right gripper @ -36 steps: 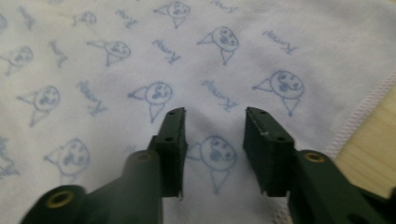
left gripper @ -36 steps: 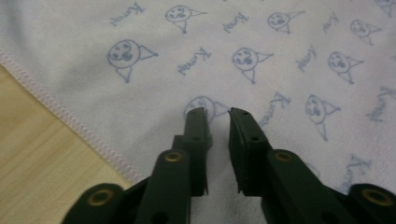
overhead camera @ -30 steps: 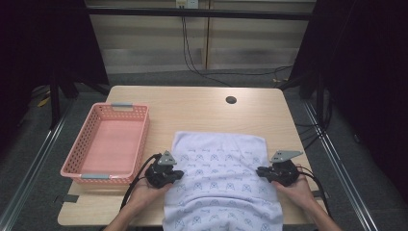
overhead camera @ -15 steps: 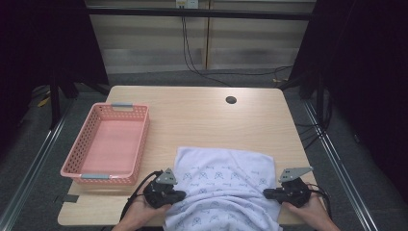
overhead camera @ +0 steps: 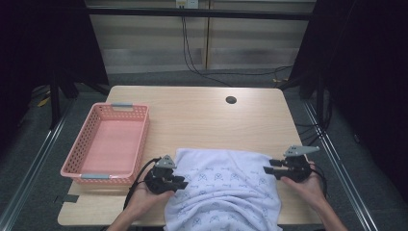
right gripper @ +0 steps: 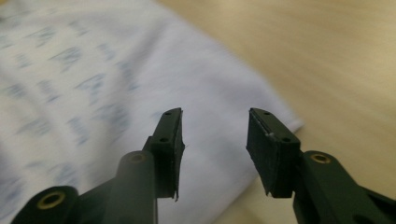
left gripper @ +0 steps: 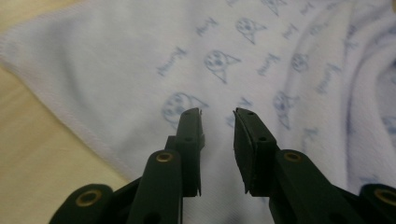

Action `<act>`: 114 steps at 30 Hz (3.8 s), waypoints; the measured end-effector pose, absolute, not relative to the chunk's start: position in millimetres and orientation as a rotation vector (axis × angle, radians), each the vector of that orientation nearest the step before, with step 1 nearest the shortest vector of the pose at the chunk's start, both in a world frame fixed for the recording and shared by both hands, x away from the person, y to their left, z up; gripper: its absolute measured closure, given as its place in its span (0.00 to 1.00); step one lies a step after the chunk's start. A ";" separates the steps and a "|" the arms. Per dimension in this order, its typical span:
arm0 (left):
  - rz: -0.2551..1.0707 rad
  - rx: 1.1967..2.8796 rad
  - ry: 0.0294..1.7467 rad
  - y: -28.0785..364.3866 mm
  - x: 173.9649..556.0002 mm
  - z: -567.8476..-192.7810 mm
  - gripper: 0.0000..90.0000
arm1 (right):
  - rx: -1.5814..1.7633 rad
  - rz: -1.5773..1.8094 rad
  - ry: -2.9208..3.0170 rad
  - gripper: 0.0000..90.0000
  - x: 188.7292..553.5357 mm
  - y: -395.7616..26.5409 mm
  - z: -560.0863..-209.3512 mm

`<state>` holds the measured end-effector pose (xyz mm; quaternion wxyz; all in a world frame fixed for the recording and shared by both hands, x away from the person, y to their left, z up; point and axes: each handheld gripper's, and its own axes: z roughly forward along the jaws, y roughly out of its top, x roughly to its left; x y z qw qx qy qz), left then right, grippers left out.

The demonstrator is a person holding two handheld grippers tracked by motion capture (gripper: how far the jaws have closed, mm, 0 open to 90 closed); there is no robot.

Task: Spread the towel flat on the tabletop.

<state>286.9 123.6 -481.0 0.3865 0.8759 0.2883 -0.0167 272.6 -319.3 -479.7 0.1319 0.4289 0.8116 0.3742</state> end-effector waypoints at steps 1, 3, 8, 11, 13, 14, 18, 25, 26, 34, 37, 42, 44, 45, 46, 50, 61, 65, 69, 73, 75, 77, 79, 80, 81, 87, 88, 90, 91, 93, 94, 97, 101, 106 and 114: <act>-0.024 2.238 0.738 123.8 290.8 -480.5 0.79 | 1.262 1.081 2.342 0.61 280.4 -321.4 -480.6; -0.008 2.222 0.764 123.7 297.1 -479.4 0.77 | 1.280 1.051 2.306 0.59 292.5 -324.4 -482.6; 0.050 2.194 0.824 126.0 315.5 -480.8 0.71 | 1.286 1.020 2.340 0.57 310.0 -322.0 -493.4; 0.074 2.165 0.853 129.5 324.5 -479.5 0.67 | 1.287 0.985 2.361 0.58 311.7 -317.8 -500.7; 0.090 2.128 0.875 131.8 330.0 -479.2 0.62 | 1.271 0.980 2.360 0.72 310.1 -316.8 -500.5; 0.095 2.123 0.898 131.9 333.4 -480.3 0.60 | 1.263 1.004 2.373 0.78 308.9 -316.9 -500.1; 0.131 2.124 0.941 130.0 346.3 -483.8 0.54 | 1.242 1.056 2.413 0.94 305.3 -315.8 -500.5; 0.131 2.133 0.982 130.7 358.0 -497.1 0.54 | 1.307 1.119 2.402 0.96 306.5 -322.8 -499.7; 0.126 2.142 0.983 131.5 359.3 -497.5 0.56 | 1.302 1.123 2.400 0.96 307.2 -324.4 -500.3; 0.116 2.148 0.969 123.8 368.8 -499.1 0.61 | 1.315 1.144 2.399 0.96 307.9 -325.1 -500.1; 0.110 2.159 0.909 115.8 366.5 -501.4 0.83 | 1.307 1.163 2.398 0.96 307.1 -324.7 -498.5; 0.055 2.112 0.899 119.2 363.1 -496.3 0.97 | 1.297 1.230 2.372 0.96 302.3 -326.0 -489.1; 0.042 2.071 0.896 123.5 360.8 -486.9 0.97 | 1.299 1.265 2.350 0.96 301.4 -327.4 -483.6; 0.051 2.056 0.879 125.6 358.7 -481.1 0.97 | 1.291 1.286 2.335 0.96 301.1 -328.0 -480.2; 0.054 2.031 0.879 127.6 356.6 -475.6 0.97 | 1.288 1.300 2.323 0.96 300.7 -328.7 -475.9; 0.099 2.003 0.853 132.9 354.0 -451.8 0.97 | 1.256 1.372 2.251 0.96 303.0 -330.0 -451.7; 0.237 1.893 0.857 158.5 384.5 -388.1 0.97 | 1.169 1.471 2.101 0.97 343.2 -325.6 -383.1; 0.249 1.853 0.864 162.6 395.4 -376.3 0.97 | 1.158 1.469 2.079 0.97 363.7 -319.4 -369.4; 0.271 1.847 0.855 166.2 407.2 -368.2 0.97 | 1.157 1.453 2.089 0.97 381.6 -314.0 -358.4; 0.269 1.822 0.879 169.9 419.1 -366.4 0.97 | 1.147 1.427 2.086 0.97 396.2 -310.0 -346.9; 0.274 1.815 0.872 168.1 424.4 -362.0 0.97 | 1.144 1.430 2.079 0.97 402.6 -310.4 -341.2; 0.283 1.836 0.861 164.3 430.6 -352.5 0.97 | 1.152 1.428 2.062 0.97 408.5 -311.7 -333.9; 0.287 1.818 0.839 161.9 430.5 -342.1 0.97 | 1.139 1.443 2.045 0.97 411.4 -313.5 -324.3; 0.281 1.796 0.830 162.3 428.5 -339.5 0.97 | 1.125 1.457 2.036 0.97 411.1 -314.8 -319.5; 0.291 1.805 0.824 161.6 426.4 -338.8 0.97 | 1.118 1.468 2.027 0.97 410.3 -316.2 -316.4; 0.233 1.844 0.801 158.6 401.9 -356.7 0.97 | 1.116 1.457 2.096 0.97 388.9 -323.1 -334.1; 0.229 1.858 0.790 157.0 393.7 -360.0 0.97 | 1.116 1.469 2.114 0.97 381.3 -324.0 -337.6; 0.202 1.870 0.752 153.6 375.9 -364.4 0.97 | 1.105 1.440 2.150 0.97 364.8 -324.6 -343.4; 0.198 1.877 0.738 152.2 367.2 -366.2 0.97 | 1.099 1.429 2.165 0.97 356.6 -325.1 -346.3; 0.179 1.886 0.720 151.2 351.6 -370.9 0.97 | 1.092 1.446 2.184 0.97 340.2 -326.9 -351.8; 0.183 1.902 0.721 151.1 344.8 -373.5 0.97 | 1.094 1.453 2.190 0.97 331.7 -327.3 -354.5; 0.151 1.932 0.711 152.9 322.0 -384.5 0.97 | 1.097 1.447 2.231 0.97 305.4 -326.5 -367.0; 0.103 1.980 0.713 160.1 289.3 -410.1 0.97 | 1.123 1.398 2.290 0.97 266.0 -326.5 -390.2; 0.018 2.051 0.768 166.4 260.6 -445.0 0.97 | 1.187 1.372 2.384 0.97 227.9 -324.5 -426.6; -0.086 2.135 0.829 164.7 250.8 -482.2 0.96 | 1.287 1.205 2.564 0.97 213.8 -313.6 -478.5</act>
